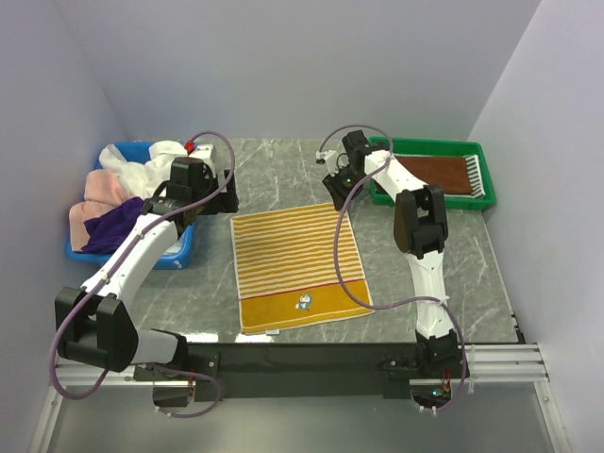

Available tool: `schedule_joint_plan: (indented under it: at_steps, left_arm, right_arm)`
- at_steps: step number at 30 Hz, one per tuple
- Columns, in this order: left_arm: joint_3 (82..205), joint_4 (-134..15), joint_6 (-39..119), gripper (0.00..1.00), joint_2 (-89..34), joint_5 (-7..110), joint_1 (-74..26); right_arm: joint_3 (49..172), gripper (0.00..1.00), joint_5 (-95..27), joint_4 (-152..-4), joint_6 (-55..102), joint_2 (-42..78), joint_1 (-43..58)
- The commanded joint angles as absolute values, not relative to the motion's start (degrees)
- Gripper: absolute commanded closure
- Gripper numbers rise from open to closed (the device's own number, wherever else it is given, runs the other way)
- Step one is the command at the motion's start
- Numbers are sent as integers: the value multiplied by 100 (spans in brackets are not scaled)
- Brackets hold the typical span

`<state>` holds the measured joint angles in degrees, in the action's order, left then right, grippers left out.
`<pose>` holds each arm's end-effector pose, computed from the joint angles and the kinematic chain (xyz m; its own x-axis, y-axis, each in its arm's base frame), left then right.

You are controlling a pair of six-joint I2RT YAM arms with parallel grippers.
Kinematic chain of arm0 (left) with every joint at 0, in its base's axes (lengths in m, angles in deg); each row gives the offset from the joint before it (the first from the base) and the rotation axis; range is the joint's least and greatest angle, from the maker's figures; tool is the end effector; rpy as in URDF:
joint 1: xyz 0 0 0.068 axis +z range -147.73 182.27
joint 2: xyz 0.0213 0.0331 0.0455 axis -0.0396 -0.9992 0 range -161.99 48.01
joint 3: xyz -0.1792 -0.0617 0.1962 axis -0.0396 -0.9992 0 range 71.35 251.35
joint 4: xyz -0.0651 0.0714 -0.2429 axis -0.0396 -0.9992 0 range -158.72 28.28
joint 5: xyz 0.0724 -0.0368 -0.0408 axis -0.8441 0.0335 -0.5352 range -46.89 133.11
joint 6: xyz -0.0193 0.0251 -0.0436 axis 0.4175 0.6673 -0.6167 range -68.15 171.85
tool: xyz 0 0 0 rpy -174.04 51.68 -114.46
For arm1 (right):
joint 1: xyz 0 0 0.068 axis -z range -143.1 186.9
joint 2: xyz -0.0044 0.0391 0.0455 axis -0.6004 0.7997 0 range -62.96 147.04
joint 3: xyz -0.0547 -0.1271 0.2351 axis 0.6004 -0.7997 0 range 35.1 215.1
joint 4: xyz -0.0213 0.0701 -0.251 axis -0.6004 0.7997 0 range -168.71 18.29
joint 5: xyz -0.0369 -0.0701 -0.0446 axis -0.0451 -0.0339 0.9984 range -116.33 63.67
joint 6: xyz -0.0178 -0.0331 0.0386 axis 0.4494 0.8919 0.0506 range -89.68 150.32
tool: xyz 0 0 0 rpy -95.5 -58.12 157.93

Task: Fold and stack the towels
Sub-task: Fold the towel

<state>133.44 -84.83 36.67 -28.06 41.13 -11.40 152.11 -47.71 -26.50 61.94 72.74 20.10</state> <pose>0.2879 -0.0687 0.3027 -0.6204 -0.1184 -0.7753 0.0488 0.9808 -0.1889 0.4704 0.1556 0.1750 -0.5694 -0.6817 -0.4593 -0.8007 0.5866 0.1219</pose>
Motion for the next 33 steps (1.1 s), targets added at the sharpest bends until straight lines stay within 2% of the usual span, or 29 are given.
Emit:
schedule_joint_plan:
  at_steps: [1, 17, 21, 29, 32, 33]
  left_arm:
    - [13366, -8202, 3779, 1, -2801, 4161, -1135]
    - [13340, -8211, 3770, 1, -2889, 4223, -1144]
    - [13349, -8264, 3770, 1, -2951, 4205, -1153]
    - [13402, -8343, 3788, 1, -3135, 4188, -1161]
    - [13402, -8343, 3797, 1, -3188, 4179, -1170]
    - [13402, -8334, 3805, 1, -3206, 4170, -1179]
  right_arm:
    - [15402, 51, -4549, -2746, 6240, 7266, 1941]
    - [15674, 50, -4153, -2773, 6135, 7582, 1915]
    - [15770, 54, -4127, -2650, 6152, 7661, 1879]
    - [15955, 66, -4021, -2246, 6109, 7863, 1730]
    - [15885, 78, -4013, -2316, 6056, 7837, 1730]
    - [15789, 87, -4013, -2342, 6047, 7811, 1721]
